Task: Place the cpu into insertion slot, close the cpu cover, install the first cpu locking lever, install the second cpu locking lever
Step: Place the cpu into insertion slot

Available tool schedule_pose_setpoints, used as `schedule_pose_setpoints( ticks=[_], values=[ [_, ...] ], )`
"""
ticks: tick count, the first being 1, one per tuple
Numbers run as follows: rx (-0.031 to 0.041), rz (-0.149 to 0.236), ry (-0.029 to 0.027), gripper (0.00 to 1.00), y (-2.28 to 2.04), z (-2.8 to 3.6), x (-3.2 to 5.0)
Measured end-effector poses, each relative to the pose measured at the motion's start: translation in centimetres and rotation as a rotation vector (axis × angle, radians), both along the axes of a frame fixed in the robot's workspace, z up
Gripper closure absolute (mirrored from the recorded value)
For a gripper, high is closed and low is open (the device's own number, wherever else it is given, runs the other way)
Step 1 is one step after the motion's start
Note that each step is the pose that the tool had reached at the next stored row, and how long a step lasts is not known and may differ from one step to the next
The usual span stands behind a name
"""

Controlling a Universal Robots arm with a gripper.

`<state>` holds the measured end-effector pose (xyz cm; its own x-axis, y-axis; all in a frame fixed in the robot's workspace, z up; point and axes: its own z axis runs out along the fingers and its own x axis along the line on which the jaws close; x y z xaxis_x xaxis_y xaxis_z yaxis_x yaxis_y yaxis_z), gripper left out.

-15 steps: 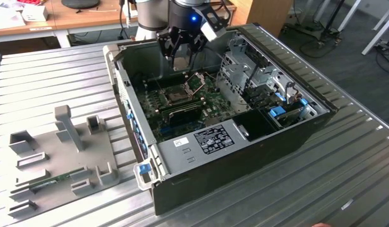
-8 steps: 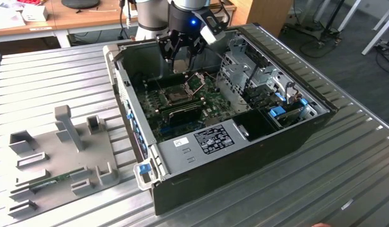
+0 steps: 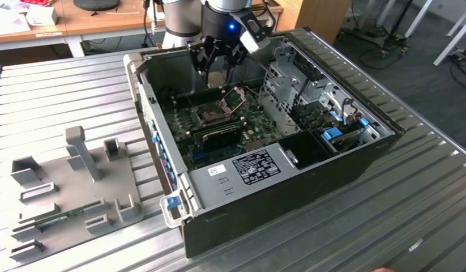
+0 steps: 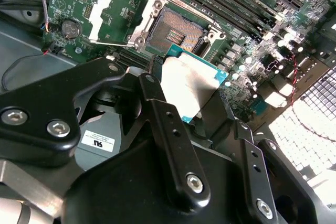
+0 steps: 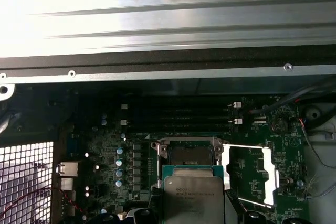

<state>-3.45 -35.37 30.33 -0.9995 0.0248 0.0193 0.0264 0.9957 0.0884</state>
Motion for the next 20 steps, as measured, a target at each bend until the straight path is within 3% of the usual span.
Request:
schedule_pose_setpoints(
  ticks=[8,14,20],
  values=[
    [0.0000,-0.008,0.0000,0.46,0.00,-0.02,0.00],
    [0.0000,-0.099,0.0000,0.46,0.00,-0.16,0.00],
    [0.0000,-0.108,0.0000,0.46,0.00,-0.16,0.00]
  ],
)
